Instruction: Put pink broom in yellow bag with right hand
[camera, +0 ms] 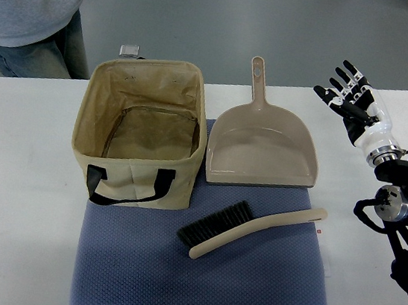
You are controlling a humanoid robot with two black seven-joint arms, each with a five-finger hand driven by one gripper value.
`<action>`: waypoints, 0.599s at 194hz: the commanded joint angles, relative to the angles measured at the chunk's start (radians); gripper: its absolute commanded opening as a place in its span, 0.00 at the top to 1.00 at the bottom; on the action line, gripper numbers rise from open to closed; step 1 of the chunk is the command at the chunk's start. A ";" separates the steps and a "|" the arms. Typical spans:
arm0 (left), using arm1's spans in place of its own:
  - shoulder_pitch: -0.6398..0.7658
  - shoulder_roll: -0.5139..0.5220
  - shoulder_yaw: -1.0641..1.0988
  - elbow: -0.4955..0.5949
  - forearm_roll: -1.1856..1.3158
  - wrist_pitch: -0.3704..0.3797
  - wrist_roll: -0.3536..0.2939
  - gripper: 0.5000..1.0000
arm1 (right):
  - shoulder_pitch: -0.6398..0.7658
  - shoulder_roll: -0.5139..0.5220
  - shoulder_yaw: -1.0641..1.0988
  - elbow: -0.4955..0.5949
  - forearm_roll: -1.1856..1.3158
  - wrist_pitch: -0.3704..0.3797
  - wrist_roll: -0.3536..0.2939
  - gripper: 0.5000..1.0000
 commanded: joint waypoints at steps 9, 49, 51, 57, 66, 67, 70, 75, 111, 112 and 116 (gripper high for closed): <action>0.001 0.000 0.000 0.002 -0.002 0.000 0.000 0.00 | 0.000 0.000 0.005 0.000 0.000 0.000 0.000 0.14; 0.001 0.000 0.001 0.000 0.000 0.000 0.001 0.00 | 0.000 0.000 0.012 0.000 0.000 0.000 0.000 0.14; 0.001 0.000 0.001 0.000 -0.002 0.001 0.001 0.00 | 0.000 0.000 0.012 0.000 0.000 0.000 0.000 0.14; -0.001 0.000 0.001 -0.003 0.000 0.000 0.001 0.00 | 0.000 0.000 0.012 0.000 0.000 0.000 0.002 0.14; -0.001 0.000 0.003 -0.003 0.000 0.000 0.001 0.00 | 0.000 0.000 0.012 0.000 0.000 0.000 0.000 0.14; -0.001 0.000 0.001 -0.003 0.000 0.000 0.001 0.00 | 0.000 0.000 0.012 0.000 0.000 0.000 0.002 0.14; -0.002 0.000 0.001 -0.003 0.000 0.000 0.001 0.00 | 0.000 0.000 0.012 0.000 0.000 0.000 0.002 0.14; -0.002 0.000 0.003 -0.003 0.000 0.000 0.001 0.00 | 0.000 0.002 0.012 0.000 0.000 0.000 0.002 0.14; -0.001 0.000 0.001 -0.001 0.000 0.000 0.001 0.00 | 0.000 0.002 0.012 0.000 0.000 0.001 0.000 0.14; -0.001 0.000 0.001 -0.001 0.000 0.000 0.001 0.00 | 0.000 0.002 0.012 0.000 0.000 0.001 0.000 0.14; -0.001 0.000 0.001 -0.003 0.000 0.000 0.001 0.00 | 0.000 0.002 0.012 0.000 0.000 0.001 0.000 0.14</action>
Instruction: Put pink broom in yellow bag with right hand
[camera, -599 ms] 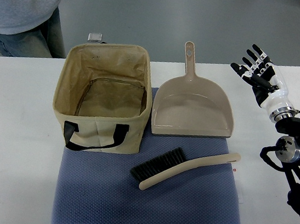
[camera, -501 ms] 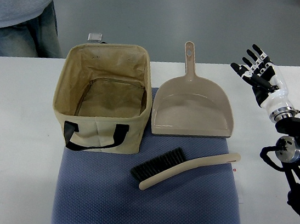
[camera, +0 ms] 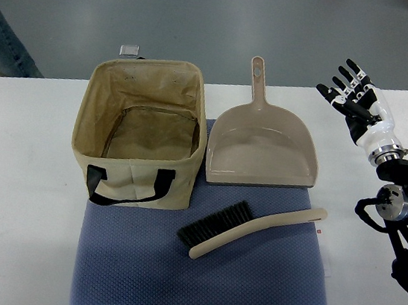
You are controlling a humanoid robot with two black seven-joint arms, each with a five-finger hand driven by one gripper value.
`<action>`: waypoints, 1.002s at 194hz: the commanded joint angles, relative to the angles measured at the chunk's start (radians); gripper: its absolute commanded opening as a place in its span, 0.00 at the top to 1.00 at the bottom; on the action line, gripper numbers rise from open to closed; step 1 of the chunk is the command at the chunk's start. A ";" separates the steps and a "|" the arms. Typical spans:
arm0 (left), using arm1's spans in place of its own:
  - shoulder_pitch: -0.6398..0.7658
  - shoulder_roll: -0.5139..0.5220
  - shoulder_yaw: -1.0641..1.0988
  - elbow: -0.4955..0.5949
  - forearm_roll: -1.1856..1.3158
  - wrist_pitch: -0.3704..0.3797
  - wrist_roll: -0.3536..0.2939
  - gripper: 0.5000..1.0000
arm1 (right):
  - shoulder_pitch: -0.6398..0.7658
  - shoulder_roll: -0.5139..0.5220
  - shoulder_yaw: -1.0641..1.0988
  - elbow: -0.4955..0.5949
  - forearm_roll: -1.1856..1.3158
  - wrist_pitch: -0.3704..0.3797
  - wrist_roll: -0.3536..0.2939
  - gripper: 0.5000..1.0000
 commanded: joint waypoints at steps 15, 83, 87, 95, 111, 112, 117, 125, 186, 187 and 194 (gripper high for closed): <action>0.001 0.000 -0.001 -0.002 0.001 0.000 0.000 0.00 | 0.002 -0.001 -0.002 0.000 0.000 0.003 -0.001 0.14; 0.001 0.000 -0.001 0.000 0.001 0.000 0.000 0.00 | 0.003 -0.009 -0.002 0.003 0.000 0.008 -0.001 0.14; 0.001 0.000 -0.001 0.000 0.001 0.000 0.000 0.00 | 0.003 -0.009 -0.002 0.003 0.000 0.008 -0.001 0.14; 0.001 0.000 -0.001 0.000 0.001 0.000 0.000 0.00 | 0.003 -0.009 -0.002 0.003 0.000 0.008 -0.001 0.14; 0.001 0.000 -0.001 0.000 0.001 0.000 0.000 0.00 | 0.003 -0.009 -0.002 0.005 0.000 0.008 -0.001 0.14; 0.001 0.000 -0.001 0.000 0.001 0.000 0.000 0.00 | 0.003 -0.009 -0.002 0.005 0.000 0.008 -0.001 0.14; 0.001 0.000 -0.001 -0.002 0.001 0.000 0.000 0.00 | 0.003 -0.009 -0.002 0.005 0.000 0.008 -0.001 0.14; 0.001 0.000 -0.001 0.000 0.001 0.000 0.000 0.00 | 0.003 -0.009 -0.002 0.005 0.000 0.008 -0.001 0.14; 0.001 0.000 -0.001 0.000 0.001 0.000 0.000 0.00 | 0.008 -0.012 -0.002 0.005 0.000 0.008 -0.001 0.14; 0.001 0.000 -0.001 0.000 0.001 0.000 0.000 0.00 | 0.008 -0.012 -0.002 0.005 0.000 0.008 -0.001 0.14; 0.001 0.000 -0.001 0.000 0.001 0.001 0.000 0.00 | 0.008 -0.014 -0.002 0.005 0.000 0.008 0.001 0.14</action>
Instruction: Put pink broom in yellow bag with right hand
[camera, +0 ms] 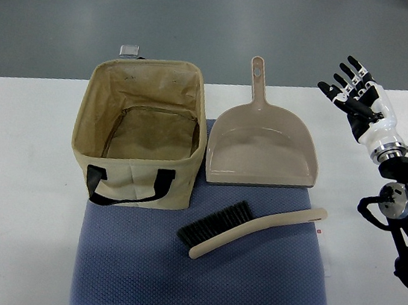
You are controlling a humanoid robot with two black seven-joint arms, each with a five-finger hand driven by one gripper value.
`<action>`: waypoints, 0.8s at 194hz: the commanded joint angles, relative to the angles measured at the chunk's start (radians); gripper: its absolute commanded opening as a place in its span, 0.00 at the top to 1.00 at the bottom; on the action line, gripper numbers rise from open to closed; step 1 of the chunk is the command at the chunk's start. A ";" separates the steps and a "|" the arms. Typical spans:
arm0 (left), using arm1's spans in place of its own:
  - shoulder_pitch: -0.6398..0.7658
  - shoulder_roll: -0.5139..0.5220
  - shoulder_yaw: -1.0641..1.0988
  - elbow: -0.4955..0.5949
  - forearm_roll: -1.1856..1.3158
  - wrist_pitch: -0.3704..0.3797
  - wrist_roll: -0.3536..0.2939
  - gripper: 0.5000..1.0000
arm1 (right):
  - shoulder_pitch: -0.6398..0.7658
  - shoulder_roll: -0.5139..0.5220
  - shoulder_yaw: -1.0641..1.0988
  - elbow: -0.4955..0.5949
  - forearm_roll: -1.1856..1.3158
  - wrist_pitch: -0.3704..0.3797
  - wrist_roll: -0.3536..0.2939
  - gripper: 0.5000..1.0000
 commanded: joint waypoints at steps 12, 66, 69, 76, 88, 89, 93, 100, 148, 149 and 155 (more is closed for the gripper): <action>0.000 0.000 0.000 0.000 0.000 0.000 0.000 0.00 | 0.001 -0.002 -0.002 0.000 0.000 0.003 0.000 0.14; 0.000 0.000 0.000 0.000 0.000 0.000 0.000 0.00 | 0.007 -0.015 0.000 -0.002 0.005 0.061 -0.002 0.14; 0.000 0.000 0.000 0.000 0.000 0.000 0.000 0.00 | 0.007 -0.015 0.000 -0.002 0.006 0.063 -0.002 0.14; 0.000 0.000 0.000 0.000 0.000 0.000 0.000 0.00 | 0.007 -0.015 0.000 -0.002 0.008 0.071 -0.002 0.14; 0.000 0.000 0.000 0.000 0.000 0.000 0.000 0.00 | 0.007 -0.014 0.000 -0.003 0.008 0.090 -0.002 0.14; 0.000 0.000 0.000 0.000 0.000 0.000 0.000 0.00 | 0.007 -0.014 0.000 -0.002 0.008 0.095 -0.002 0.14; -0.001 0.000 0.000 0.000 0.000 0.000 0.000 0.00 | 0.007 -0.014 0.000 -0.002 0.009 0.104 -0.002 0.14; 0.000 0.000 0.000 0.000 0.000 0.000 0.000 0.00 | 0.007 -0.014 0.000 -0.002 0.012 0.114 -0.002 0.14; 0.000 0.000 0.000 0.000 0.000 0.000 0.000 0.00 | 0.007 -0.014 -0.003 -0.002 0.018 0.132 -0.002 0.14; 0.000 0.000 0.000 0.000 0.000 0.000 0.000 0.00 | 0.007 -0.014 -0.003 -0.002 0.017 0.132 -0.002 0.14; 0.000 0.000 0.000 0.000 0.000 0.000 0.000 0.00 | 0.007 -0.015 -0.003 -0.002 0.018 0.132 -0.002 0.14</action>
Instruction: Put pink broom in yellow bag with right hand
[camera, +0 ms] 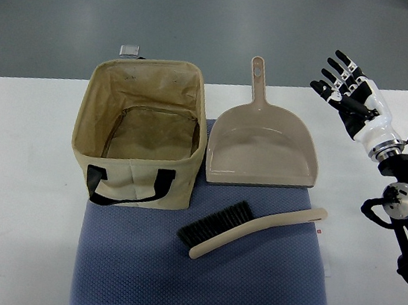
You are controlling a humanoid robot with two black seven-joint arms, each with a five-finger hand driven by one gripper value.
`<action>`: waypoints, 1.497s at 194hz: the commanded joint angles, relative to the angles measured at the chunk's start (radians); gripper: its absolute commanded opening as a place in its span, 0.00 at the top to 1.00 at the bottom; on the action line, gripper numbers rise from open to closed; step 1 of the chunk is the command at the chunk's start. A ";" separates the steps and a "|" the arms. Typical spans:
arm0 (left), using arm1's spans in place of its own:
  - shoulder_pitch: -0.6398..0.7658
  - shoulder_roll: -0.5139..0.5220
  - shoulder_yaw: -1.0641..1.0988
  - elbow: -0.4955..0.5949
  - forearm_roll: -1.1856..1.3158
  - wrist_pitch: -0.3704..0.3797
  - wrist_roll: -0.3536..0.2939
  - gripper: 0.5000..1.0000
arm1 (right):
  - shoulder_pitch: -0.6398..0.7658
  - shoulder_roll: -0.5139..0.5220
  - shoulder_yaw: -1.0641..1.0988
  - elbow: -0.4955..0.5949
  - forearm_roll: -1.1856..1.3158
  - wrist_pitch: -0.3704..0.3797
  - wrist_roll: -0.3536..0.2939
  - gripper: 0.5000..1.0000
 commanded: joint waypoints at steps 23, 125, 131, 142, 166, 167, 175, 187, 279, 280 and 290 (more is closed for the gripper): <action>0.000 0.000 0.000 0.000 0.000 0.000 0.000 0.00 | 0.001 -0.012 -0.006 0.000 0.000 0.011 0.002 0.14; -0.001 0.000 0.000 0.000 0.000 0.000 0.000 0.00 | 0.024 -0.189 -0.154 0.030 -0.029 0.083 0.003 0.16; 0.000 0.000 0.000 0.000 0.000 0.000 0.000 0.00 | 0.030 -0.208 -0.168 0.039 -0.044 0.085 0.005 0.16; -0.001 0.000 0.000 0.000 0.000 0.000 0.000 0.00 | 0.044 -0.244 -0.195 0.054 -0.081 0.088 0.015 0.16; 0.000 0.000 0.000 0.000 0.000 0.000 0.000 0.00 | 0.057 -0.340 -0.292 0.119 -0.225 0.088 0.066 0.16; 0.000 0.000 0.000 0.000 0.000 0.000 0.000 0.00 | 0.057 -0.340 -0.292 0.119 -0.225 0.088 0.066 0.16; -0.001 0.000 0.000 0.000 -0.001 0.000 0.000 0.00 | 0.060 -0.371 -0.322 0.151 -0.286 0.088 0.084 0.16; 0.000 0.000 0.000 0.000 0.000 0.000 0.000 0.00 | 0.062 -0.417 -0.365 0.207 -0.381 0.094 0.106 0.16; 0.000 0.000 0.000 0.000 0.000 0.000 0.000 0.00 | 0.073 -0.520 -0.631 0.462 -0.839 0.079 0.127 0.17; 0.000 0.000 0.000 0.000 0.000 0.000 0.000 0.00 | 0.073 -0.520 -0.631 0.462 -0.839 0.079 0.127 0.17; 0.000 0.000 0.000 0.000 0.000 0.000 0.000 0.00 | 0.071 -0.518 -0.651 0.462 -0.877 0.079 0.126 0.17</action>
